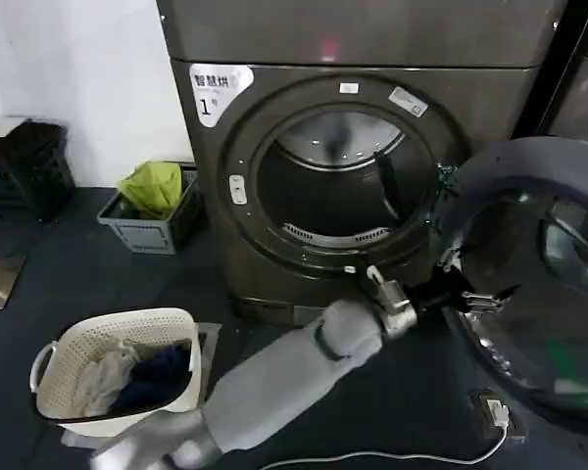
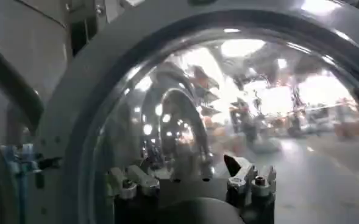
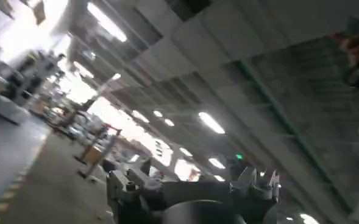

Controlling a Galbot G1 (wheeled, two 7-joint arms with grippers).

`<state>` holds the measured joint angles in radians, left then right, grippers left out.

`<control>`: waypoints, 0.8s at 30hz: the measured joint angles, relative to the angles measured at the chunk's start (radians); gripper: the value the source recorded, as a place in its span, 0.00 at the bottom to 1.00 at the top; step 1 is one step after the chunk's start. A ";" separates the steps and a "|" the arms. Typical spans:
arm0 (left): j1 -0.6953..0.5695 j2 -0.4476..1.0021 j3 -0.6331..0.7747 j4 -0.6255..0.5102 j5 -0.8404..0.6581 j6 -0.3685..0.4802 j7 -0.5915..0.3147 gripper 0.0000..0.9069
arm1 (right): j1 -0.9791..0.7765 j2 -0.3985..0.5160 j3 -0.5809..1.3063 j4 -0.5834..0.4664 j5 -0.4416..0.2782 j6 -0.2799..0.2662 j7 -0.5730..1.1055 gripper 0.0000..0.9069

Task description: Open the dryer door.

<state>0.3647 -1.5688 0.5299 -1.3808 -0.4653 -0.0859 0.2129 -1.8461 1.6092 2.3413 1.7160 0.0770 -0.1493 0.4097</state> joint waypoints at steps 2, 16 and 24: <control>-0.002 -0.022 0.001 0.021 0.003 0.000 0.000 1.00 | -0.001 0.000 0.004 -0.011 -0.011 0.014 0.000 1.00; -0.005 -0.040 -0.014 0.074 0.015 0.007 -0.001 1.00 | -0.001 0.000 0.009 -0.004 -0.008 0.015 -0.007 1.00; 0.020 -0.040 -0.010 0.001 0.007 0.055 -0.003 1.00 | -0.008 0.000 0.009 -0.007 -0.002 0.018 -0.020 1.00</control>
<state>0.3842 -1.6091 0.5194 -1.3795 -0.4579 -0.0311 0.2104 -1.8541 1.6090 2.3498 1.7090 0.0746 -0.1315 0.3901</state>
